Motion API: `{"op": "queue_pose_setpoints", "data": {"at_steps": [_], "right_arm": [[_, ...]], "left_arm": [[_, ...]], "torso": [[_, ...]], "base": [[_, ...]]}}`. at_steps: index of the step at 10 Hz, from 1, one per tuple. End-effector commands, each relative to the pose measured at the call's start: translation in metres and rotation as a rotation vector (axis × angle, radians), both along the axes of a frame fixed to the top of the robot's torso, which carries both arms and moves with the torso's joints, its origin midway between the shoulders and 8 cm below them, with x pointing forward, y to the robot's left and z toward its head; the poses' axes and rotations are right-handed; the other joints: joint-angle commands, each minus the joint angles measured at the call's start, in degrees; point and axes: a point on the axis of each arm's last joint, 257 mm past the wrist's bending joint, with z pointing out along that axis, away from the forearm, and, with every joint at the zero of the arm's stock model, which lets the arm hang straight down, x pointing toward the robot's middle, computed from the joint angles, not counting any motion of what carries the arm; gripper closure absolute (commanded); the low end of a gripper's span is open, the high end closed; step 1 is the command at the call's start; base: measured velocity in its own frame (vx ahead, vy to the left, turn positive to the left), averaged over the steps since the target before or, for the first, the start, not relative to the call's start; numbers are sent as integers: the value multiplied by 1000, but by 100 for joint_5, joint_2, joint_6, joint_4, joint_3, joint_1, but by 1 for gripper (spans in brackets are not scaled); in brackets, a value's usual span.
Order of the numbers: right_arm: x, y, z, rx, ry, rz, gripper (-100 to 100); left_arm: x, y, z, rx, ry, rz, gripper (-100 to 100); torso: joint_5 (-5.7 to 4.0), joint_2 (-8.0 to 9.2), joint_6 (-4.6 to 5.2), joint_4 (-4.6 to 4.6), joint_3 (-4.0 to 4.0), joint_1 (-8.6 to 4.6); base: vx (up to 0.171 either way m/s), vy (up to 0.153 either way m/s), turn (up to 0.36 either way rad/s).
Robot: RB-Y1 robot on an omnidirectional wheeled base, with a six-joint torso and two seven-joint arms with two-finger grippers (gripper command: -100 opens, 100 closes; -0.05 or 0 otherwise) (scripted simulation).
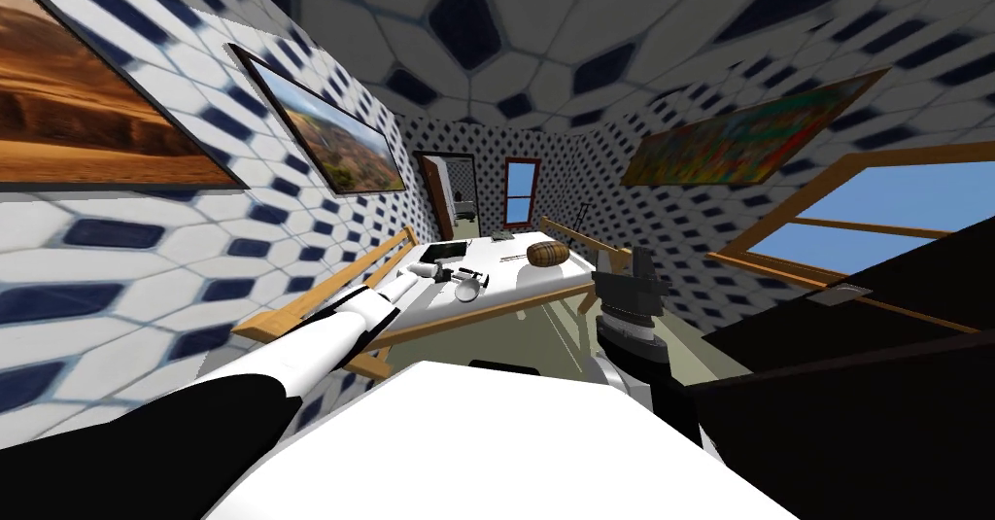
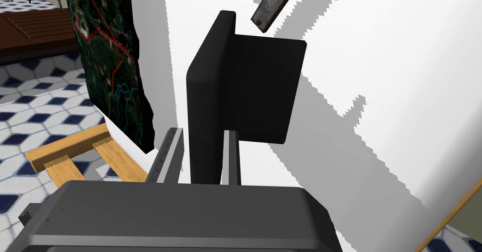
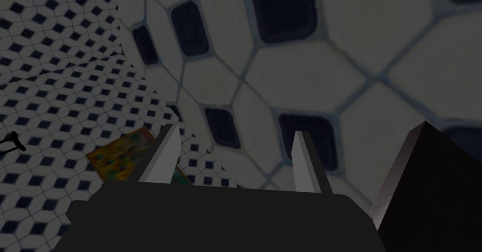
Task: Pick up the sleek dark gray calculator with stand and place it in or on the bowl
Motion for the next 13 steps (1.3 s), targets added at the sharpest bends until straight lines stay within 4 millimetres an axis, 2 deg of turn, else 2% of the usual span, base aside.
{"op": "queue_pose_setpoints", "data": {"at_steps": [1,3,4,5,6,7,8,13], "right_arm": [[0,0,0,0,0,0,0],[0,0,0,0,0,0,0],[0,0,0,0,0,0,0],[0,0,0,0,0,0,0],[0,0,0,0,0,0,0],[0,0,0,0,0,0,0],[0,0,0,0,0,0,0],[0,0,0,0,0,0,0]], "left_arm": [[-1,14,12,4,-2,22,100],[-2,31,27,5,-3,48,100],[-2,31,27,5,-3,48,100],[-3,48,43,4,-7,74,100],[-3,48,43,4,-7,74,100],[-5,61,57,3,-10,95,100],[-5,61,57,3,-10,95,100],[-16,102,98,-5,-20,159,100]], "torso": [[0,0,0,0,0,0],[1,14,-4,1,7,7],[-4,26,-8,7,16,5],[-1,11,-11,6,9,24],[-4,5,0,7,6,7],[-5,-1,-7,6,3,9],[-7,12,-3,11,11,3],[-17,32,-12,22,27,-7]], "base": [[-124,-168,-149],[-156,-168,-121],[-94,-112,-39],[-88,-162,-180],[-74,-156,-95],[-118,-167,-160],[-85,-128,-85],[-105,-177,-129]]}}
